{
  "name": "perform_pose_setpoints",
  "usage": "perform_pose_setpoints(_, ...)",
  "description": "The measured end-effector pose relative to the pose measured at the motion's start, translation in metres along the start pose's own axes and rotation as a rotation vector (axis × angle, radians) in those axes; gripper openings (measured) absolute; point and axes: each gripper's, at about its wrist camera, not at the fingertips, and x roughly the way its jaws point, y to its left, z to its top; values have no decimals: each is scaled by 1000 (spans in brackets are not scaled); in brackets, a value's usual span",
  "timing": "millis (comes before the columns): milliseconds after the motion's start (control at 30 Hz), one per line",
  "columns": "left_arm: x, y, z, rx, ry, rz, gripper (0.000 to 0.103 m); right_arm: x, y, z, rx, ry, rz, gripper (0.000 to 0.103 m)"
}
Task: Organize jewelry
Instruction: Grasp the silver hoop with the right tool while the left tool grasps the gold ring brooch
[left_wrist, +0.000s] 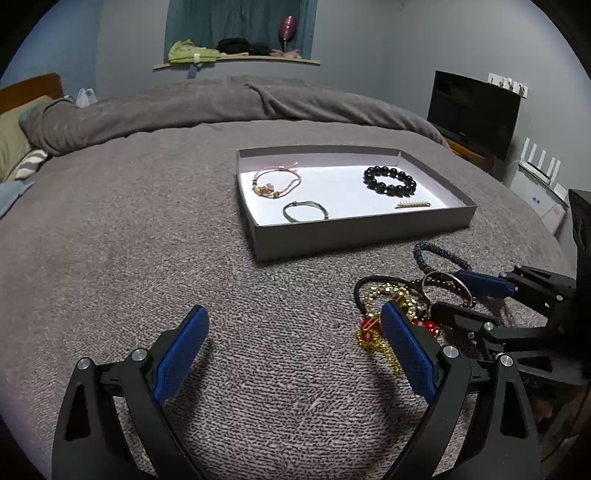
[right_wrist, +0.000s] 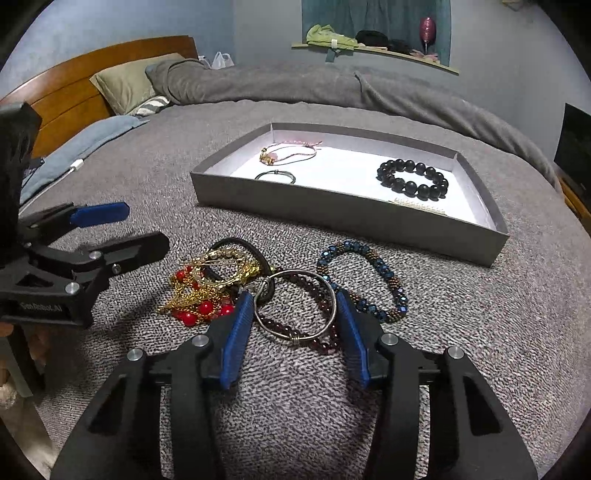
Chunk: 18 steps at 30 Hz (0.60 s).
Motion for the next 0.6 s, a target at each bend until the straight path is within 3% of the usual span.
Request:
perform_pose_setpoints(300, 3, -25, 0, 60, 5, -69, 90, -24, -40, 3, 117, -44, -15, 47)
perform_pose_setpoints(600, 18, -59, -2, 153, 45, -88, 66, -24, -53, 5, 149, -38, -35, 47)
